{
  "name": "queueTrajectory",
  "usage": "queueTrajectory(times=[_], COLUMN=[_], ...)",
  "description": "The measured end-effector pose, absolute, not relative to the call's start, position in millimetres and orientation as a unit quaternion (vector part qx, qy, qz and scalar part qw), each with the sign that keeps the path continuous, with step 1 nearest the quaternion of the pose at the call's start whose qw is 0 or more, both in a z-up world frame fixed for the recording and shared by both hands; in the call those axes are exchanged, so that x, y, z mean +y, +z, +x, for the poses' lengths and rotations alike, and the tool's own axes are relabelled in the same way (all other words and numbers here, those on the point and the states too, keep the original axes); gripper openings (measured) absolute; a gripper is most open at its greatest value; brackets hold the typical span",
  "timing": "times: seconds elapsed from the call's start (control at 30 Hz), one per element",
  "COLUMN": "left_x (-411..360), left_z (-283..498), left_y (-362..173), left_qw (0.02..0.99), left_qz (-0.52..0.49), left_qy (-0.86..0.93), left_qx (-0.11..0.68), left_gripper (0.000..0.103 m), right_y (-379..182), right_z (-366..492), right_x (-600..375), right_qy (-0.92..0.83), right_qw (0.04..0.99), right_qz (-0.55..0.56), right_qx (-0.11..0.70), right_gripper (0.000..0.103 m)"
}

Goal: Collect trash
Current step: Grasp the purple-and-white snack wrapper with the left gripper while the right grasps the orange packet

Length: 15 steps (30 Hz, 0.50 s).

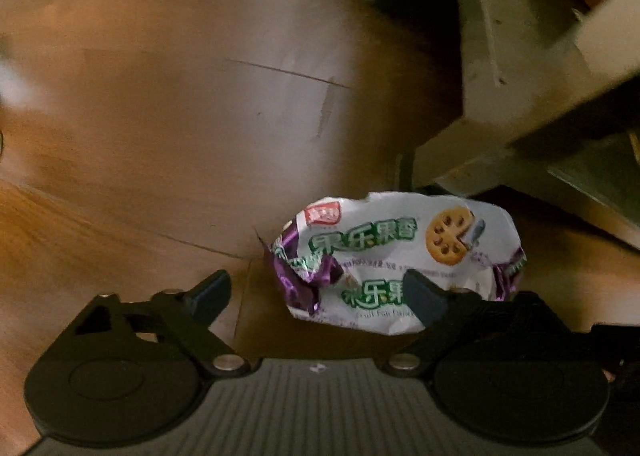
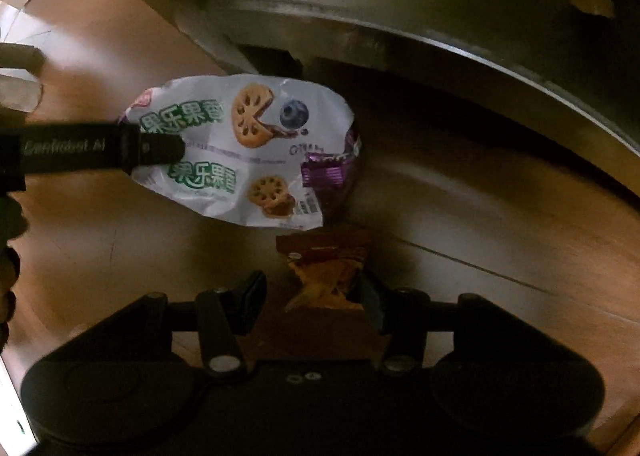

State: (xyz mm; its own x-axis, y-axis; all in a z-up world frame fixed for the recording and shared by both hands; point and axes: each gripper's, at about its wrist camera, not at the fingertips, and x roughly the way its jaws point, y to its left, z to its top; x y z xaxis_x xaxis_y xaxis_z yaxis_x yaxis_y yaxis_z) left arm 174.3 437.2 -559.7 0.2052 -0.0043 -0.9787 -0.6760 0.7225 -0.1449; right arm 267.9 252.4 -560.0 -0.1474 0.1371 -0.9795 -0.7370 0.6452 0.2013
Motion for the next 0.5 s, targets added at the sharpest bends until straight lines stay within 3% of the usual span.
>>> queueTrajectory(times=[0.13, 0.3, 0.37, 0.5], left_x=[445.7, 448.1, 446.3, 443.4], left_z=[174.1, 169.5, 168.2, 164.6], left_y=[-570.5, -573.0, -572.5, -570.8], left_qw=[0.704, 0.694, 0.691, 0.69], left_qz=[-0.315, -0.333, -0.327, -0.333], left_qy=[0.244, 0.25, 0.255, 0.253], left_qx=[0.588, 0.587, 0.592, 0.59], left_gripper=[0.055, 0.042, 0.039, 0.036], right_y=[-562.9, -557.4, -555.0, -548.9], right_z=[267.9, 272.9, 274.1, 277.0], right_x=[253.4, 247.3, 245.6, 241.4], right_qy=[0.363, 0.371, 0.371, 0.377], right_qw=[0.61, 0.607, 0.604, 0.605], right_qz=[-0.221, -0.213, -0.216, -0.214], right_qx=[0.669, 0.67, 0.671, 0.668], right_gripper=[0.048, 0.046, 0.029, 0.027])
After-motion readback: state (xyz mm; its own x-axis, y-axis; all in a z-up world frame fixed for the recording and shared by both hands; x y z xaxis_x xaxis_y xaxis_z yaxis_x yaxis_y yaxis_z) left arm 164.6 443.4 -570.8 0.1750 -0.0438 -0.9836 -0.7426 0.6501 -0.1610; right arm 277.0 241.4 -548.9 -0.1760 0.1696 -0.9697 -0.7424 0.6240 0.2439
